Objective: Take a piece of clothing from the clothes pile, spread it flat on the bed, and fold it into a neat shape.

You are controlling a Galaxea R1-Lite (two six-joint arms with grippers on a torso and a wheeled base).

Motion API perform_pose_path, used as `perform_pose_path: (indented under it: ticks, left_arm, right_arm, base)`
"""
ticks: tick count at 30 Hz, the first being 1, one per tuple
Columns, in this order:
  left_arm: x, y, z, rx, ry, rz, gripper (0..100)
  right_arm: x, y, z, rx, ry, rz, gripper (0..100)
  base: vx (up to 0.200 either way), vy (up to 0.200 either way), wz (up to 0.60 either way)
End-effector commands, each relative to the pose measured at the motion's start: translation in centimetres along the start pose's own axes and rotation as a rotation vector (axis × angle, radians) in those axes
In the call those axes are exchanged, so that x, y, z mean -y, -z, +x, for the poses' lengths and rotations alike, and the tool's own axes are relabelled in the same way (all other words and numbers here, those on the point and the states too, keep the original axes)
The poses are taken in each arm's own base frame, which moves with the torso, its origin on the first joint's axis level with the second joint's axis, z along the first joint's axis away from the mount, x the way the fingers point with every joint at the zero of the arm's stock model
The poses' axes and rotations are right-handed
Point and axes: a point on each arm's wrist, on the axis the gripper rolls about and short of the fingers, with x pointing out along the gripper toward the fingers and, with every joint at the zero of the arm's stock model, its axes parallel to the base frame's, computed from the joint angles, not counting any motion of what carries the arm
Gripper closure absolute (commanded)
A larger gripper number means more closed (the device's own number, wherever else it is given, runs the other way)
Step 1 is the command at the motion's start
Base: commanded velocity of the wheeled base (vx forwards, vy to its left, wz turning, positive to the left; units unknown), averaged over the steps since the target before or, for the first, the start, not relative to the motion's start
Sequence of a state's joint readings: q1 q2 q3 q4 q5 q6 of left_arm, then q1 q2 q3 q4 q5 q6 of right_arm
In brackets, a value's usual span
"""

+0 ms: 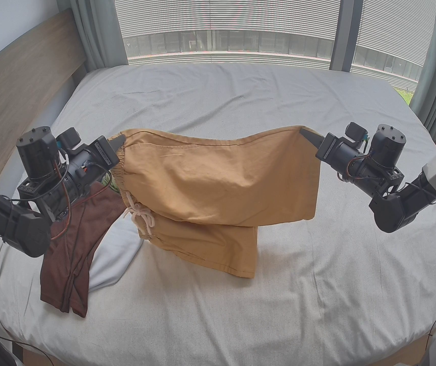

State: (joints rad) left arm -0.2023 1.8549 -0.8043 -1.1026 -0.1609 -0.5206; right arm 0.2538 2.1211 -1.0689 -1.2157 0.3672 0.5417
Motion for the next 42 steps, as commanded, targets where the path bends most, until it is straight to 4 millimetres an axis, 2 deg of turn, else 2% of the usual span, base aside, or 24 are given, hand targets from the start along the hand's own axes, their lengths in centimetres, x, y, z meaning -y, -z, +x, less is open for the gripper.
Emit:
perform_pose_path:
  ticks: [1,7,20,36,42]
  left_arm:
    - [-1.7,2.3,2.1,-0.021,-0.029,-0.008,100]
    - [-2.4,2.9,3.6,-0.015,-0.038,-0.010,100]
    - [-3.7,3.4,7.1,0.064,-0.017,-0.042,100]
    - [-5.1,4.2,10.4,0.122,-0.002,-0.081,100]
    - [-5.9,4.7,11.7,0.136,0.006,-0.103,100]
  right_arm:
    - [0.1,-0.4,0.6,0.018,-0.009,-0.007,100]
    - [0.9,-0.6,2.1,0.043,-0.014,-0.016,100]
    - [4.3,-0.4,4.8,0.072,0.007,-0.008,100]
    - [6.2,0.0,7.2,0.088,0.004,-0.016,100]
    - [7.9,0.3,8.1,0.100,0.014,-0.021,100]
  base:
    - [0.000,0.000,0.00]
    - [0.000,0.000,0.00]
    - [0.000,0.000,0.00]
    - [0.000,0.000,0.00]
    - [0.000,0.000,0.00]
